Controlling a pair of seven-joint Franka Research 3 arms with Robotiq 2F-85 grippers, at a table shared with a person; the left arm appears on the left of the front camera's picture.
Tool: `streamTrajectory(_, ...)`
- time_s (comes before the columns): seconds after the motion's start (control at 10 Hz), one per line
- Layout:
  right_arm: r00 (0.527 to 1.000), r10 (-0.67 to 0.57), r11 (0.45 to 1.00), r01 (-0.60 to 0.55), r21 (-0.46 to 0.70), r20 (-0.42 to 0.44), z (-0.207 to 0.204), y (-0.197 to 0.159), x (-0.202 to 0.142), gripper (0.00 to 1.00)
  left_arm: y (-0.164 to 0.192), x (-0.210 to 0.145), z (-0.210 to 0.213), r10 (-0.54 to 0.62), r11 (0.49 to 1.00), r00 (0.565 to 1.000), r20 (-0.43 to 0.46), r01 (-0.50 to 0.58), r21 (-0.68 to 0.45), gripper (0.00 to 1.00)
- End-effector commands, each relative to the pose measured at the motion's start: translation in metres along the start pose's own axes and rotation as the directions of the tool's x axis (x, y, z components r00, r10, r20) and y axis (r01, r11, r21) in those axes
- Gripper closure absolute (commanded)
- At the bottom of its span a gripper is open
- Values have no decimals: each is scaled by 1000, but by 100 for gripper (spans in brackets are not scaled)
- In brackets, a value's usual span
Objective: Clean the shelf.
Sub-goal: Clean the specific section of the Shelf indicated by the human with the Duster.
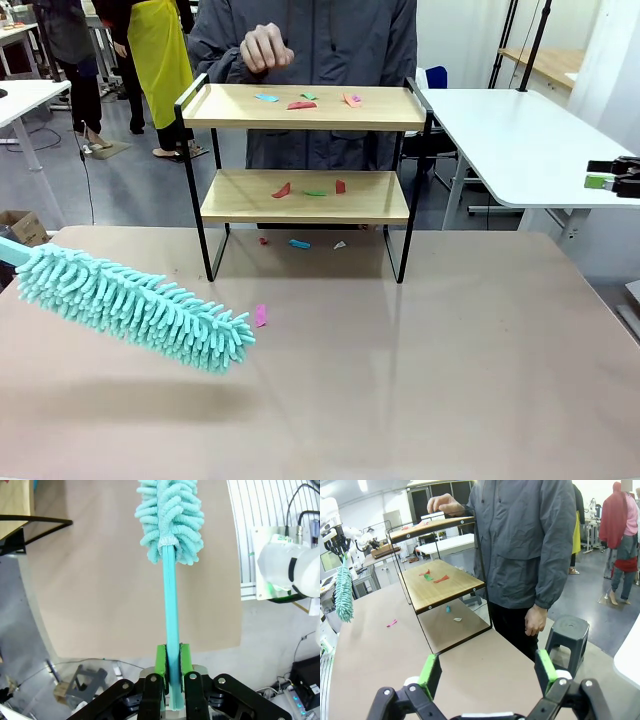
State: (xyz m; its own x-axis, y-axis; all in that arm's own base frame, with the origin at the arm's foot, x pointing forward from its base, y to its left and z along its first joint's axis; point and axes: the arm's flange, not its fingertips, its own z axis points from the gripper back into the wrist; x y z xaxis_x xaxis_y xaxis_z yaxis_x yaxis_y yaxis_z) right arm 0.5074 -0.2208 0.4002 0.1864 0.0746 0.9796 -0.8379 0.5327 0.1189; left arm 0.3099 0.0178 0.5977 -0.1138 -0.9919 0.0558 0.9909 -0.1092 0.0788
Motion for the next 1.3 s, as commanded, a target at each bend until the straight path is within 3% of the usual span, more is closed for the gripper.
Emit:
streamTrajectory(0.0,1000,6,1000,-6,-4,1,-1,2,3,0,-3,-2,2,-17,1000,1000,19,17,1,87)
streamTrajectory(1.1,1000,6,1000,-6,-4,1,-1,2,3,0,0,0,0,0,1000,1000,0,0,0,87)
streamTrajectory(1.2,1000,6,1000,-6,-4,1,-1,2,3,0,4,13,23,49,999,991,124,-48,-7,87)
